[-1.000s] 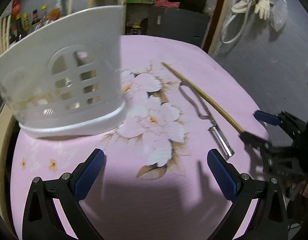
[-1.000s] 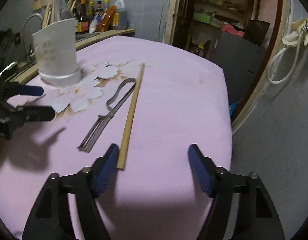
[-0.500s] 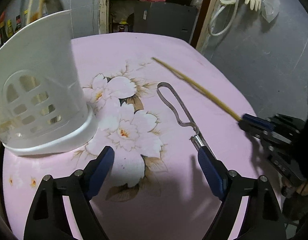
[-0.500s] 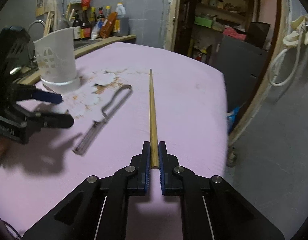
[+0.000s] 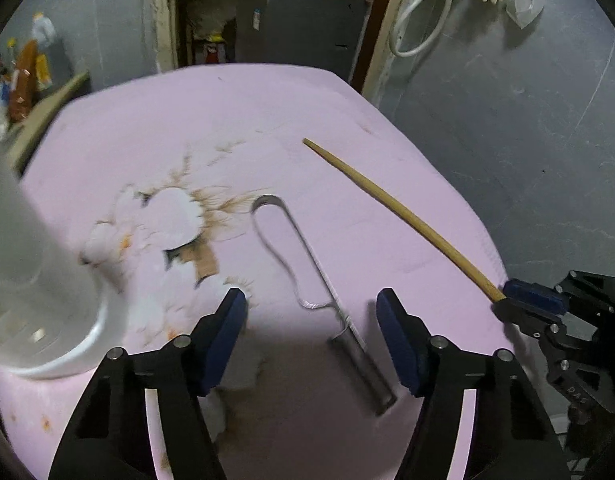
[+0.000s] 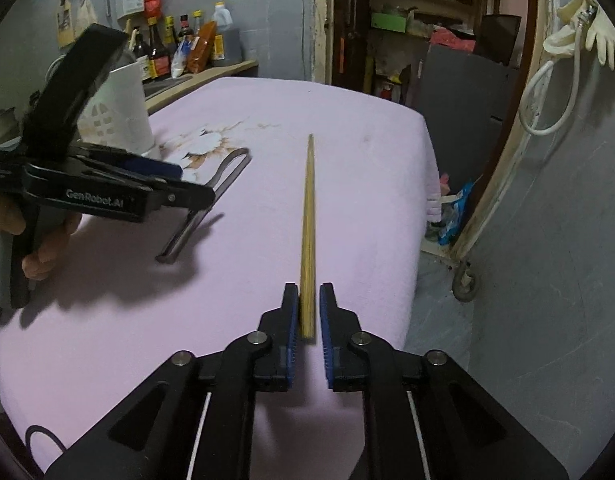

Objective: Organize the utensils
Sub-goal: 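Grasp the metal peeler with the left tool while the right tool grasps the chopstick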

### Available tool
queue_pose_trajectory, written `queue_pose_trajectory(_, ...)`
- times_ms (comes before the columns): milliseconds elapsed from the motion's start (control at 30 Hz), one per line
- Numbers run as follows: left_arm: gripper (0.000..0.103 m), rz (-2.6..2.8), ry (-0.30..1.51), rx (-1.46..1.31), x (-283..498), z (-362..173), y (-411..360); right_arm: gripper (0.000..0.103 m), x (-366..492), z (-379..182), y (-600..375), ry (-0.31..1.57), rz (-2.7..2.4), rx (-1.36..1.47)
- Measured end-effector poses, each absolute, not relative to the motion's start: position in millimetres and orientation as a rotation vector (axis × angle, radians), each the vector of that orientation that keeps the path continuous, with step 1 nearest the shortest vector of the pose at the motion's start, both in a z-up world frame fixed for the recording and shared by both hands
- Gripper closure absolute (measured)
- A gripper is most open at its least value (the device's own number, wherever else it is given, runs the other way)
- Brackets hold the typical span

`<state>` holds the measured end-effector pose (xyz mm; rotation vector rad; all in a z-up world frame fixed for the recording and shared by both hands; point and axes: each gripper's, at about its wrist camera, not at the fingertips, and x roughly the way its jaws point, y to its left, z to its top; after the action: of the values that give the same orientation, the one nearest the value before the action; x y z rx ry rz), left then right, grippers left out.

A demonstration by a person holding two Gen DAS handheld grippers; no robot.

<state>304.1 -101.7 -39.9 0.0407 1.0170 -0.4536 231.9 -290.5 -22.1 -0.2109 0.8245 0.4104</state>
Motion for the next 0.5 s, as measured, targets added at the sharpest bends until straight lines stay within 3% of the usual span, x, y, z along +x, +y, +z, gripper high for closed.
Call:
queue_pose_trajectory(267, 0.063, -0.409, 1.099, 0.006, 336.2, -40.4, -101.2, 0.085, 275.1, -23.7, -285.6, 0.898, 0.488, -0.166)
queue_pose_trajectory(500, 0.068, -0.395, 1.145, 0.030, 347.7, -36.5, -104.1, 0.085, 319.6, -25.9, -271.6, 0.992, 0.523, -0.161)
